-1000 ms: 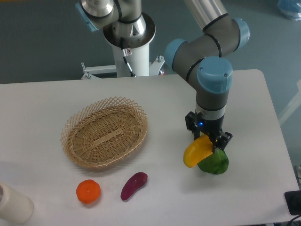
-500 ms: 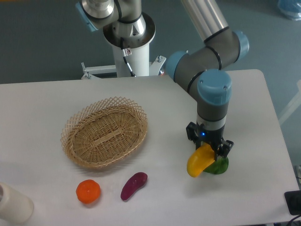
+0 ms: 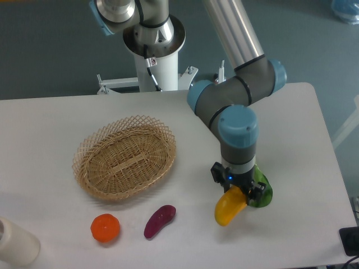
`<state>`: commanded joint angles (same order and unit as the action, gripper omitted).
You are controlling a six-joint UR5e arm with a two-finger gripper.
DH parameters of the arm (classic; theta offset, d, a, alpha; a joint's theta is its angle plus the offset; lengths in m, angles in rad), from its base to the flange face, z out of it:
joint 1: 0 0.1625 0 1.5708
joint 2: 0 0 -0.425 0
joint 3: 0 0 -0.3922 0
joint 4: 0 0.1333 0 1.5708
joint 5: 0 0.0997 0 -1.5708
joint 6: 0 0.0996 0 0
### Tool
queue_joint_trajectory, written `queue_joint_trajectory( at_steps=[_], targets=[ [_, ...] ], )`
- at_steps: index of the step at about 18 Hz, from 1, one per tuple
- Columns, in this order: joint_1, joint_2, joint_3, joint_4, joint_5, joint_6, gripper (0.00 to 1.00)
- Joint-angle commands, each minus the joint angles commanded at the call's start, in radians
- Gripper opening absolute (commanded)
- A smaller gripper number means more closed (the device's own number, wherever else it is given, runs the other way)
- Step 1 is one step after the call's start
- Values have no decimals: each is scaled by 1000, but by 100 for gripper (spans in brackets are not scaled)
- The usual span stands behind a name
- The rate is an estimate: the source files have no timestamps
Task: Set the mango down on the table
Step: 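Move the gripper with the mango toward the eggplant and lower it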
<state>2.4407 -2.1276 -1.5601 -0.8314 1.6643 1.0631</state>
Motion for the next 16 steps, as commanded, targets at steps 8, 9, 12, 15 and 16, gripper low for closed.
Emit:
queue_joint_trajectory(
  at_steps=[8, 9, 12, 15, 16],
  targets=[
    [-46, -8, -17, 2, 31, -9, 53],
    [-49, -8, -24, 5, 49, -6, 53],
    [-55, -9, -28, 8, 74, -3, 61],
    [-55, -8, -25, 6, 74, -2, 100],
    [-55, -3, -25, 6, 71, -3, 100]
  ],
)
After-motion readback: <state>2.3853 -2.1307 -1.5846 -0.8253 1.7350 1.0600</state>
